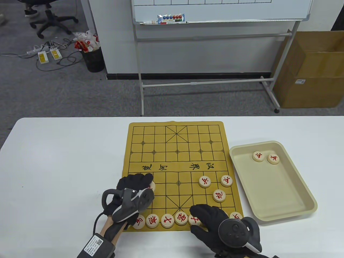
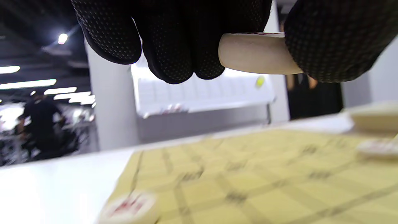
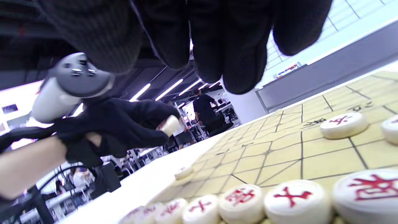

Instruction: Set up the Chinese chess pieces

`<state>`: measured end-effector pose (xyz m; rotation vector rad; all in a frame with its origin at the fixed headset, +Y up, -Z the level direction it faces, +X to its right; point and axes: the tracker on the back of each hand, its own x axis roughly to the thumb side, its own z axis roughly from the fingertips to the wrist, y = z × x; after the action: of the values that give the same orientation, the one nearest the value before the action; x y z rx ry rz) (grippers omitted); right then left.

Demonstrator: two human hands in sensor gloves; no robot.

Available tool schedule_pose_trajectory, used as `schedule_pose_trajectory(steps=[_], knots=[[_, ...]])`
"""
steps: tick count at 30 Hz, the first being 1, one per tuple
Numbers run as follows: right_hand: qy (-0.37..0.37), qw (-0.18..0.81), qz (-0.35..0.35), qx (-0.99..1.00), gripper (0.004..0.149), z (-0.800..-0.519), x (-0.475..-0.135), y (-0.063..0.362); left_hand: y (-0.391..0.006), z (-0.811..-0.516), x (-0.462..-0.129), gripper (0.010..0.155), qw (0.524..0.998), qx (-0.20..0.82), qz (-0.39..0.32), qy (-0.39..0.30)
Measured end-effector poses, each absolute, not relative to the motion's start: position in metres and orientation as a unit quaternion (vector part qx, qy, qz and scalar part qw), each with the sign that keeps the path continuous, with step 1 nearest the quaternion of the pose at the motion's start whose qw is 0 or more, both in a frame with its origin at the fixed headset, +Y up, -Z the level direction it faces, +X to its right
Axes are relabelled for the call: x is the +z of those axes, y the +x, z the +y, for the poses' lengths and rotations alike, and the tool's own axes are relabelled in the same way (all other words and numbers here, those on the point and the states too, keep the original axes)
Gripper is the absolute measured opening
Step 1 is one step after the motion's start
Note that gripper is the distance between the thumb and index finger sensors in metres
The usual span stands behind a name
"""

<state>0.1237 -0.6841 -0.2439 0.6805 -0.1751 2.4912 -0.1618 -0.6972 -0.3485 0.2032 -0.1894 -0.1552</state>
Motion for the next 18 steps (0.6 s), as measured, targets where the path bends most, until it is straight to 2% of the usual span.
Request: schedule_pose_trajectory(steps=[4, 7, 13, 18], knots=[[0.257, 0.267, -0.053, 0.927, 0.066, -0.687, -0.243, 0.123, -0.172, -0.726, -0.368, 0.076, 0.993, -0.097, -0.070, 0.000], [0.255, 0.268, -0.050, 0.928, 0.065, -0.688, -0.244, 0.124, -0.173, -0.736, -0.374, 0.075, 0.992, -0.103, -0.052, -0.050], [0.260, 0.266, -0.050, 0.927, 0.065, -0.687, -0.243, 0.122, -0.167, -0.751, -0.378, 0.074, 0.985, -0.139, -0.041, -0.092], [0.260, 0.264, -0.051, 0.927, 0.065, -0.687, -0.243, 0.121, -0.163, -0.757, -0.379, 0.073, 0.982, -0.157, -0.044, -0.100]])
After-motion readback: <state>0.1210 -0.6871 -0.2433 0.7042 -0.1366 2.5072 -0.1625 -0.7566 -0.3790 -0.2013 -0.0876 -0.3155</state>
